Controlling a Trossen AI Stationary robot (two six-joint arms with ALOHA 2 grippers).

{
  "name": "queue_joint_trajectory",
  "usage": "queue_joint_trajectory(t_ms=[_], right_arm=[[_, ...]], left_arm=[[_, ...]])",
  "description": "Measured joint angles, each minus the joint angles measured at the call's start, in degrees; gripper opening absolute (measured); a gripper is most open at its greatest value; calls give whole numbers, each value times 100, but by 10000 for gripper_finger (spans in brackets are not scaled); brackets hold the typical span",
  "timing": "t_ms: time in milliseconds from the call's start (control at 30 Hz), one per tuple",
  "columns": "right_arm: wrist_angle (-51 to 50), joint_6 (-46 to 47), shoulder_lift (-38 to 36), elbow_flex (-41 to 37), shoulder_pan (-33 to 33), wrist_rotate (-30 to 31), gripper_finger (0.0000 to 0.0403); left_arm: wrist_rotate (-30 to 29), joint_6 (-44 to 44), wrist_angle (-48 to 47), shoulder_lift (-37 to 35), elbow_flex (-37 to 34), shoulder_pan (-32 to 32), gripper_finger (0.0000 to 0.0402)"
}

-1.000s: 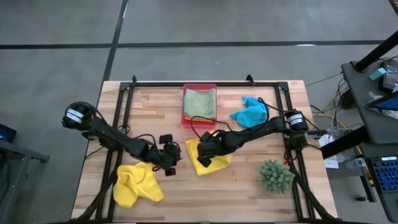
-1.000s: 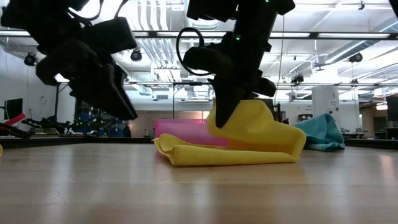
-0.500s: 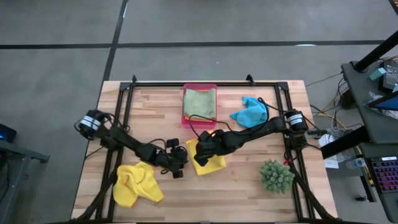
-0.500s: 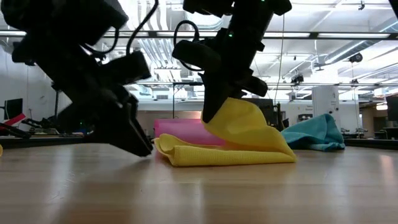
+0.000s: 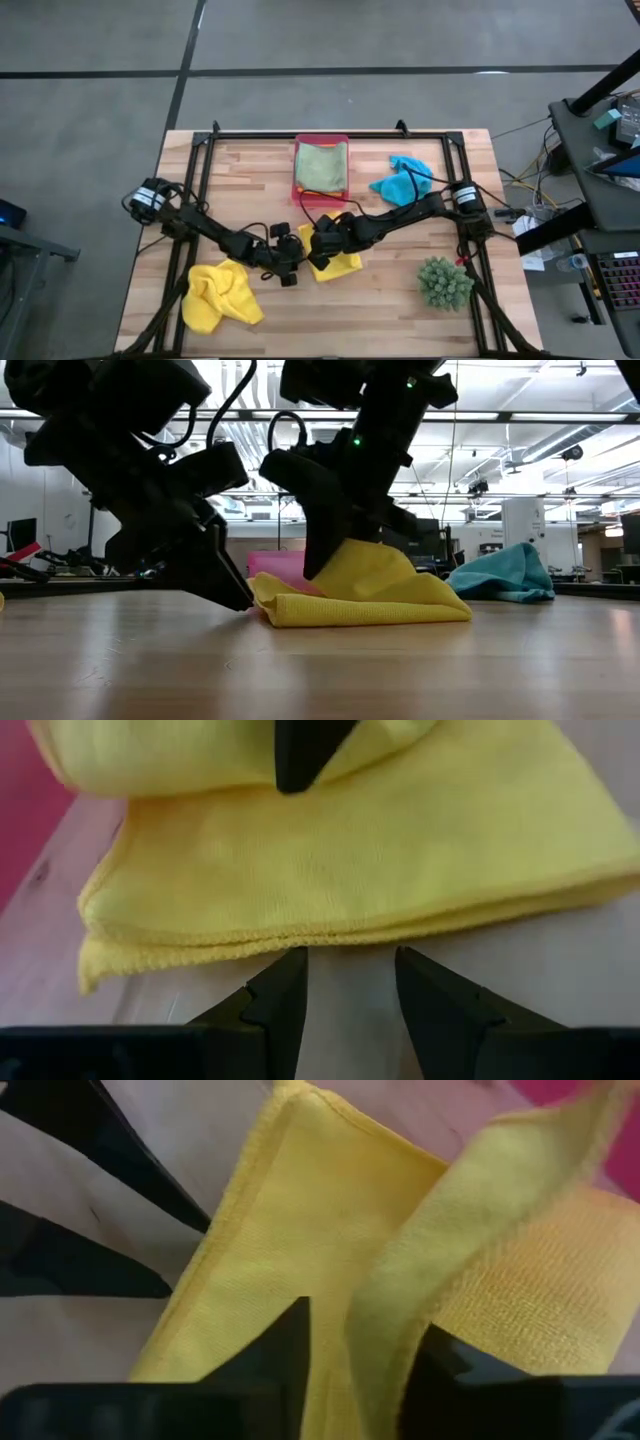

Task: Fold microfiber towels
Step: Fold the top yellow towel

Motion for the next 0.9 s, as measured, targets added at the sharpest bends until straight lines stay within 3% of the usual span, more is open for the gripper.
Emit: queue_joint_trajectory(t_ms=[333, 667, 900], right_arm=[[178, -542, -24, 2, 11, 1, 218], [90, -1044, -64, 209, 49, -351, 260], [-294, -2592, -318, 310, 293, -603, 269]], left_arm=[[-10, 2, 75, 13, 0, 13, 138], [-10, 4, 75, 9, -2, 21, 138], [-10, 9, 69, 4, -12, 21, 138]])
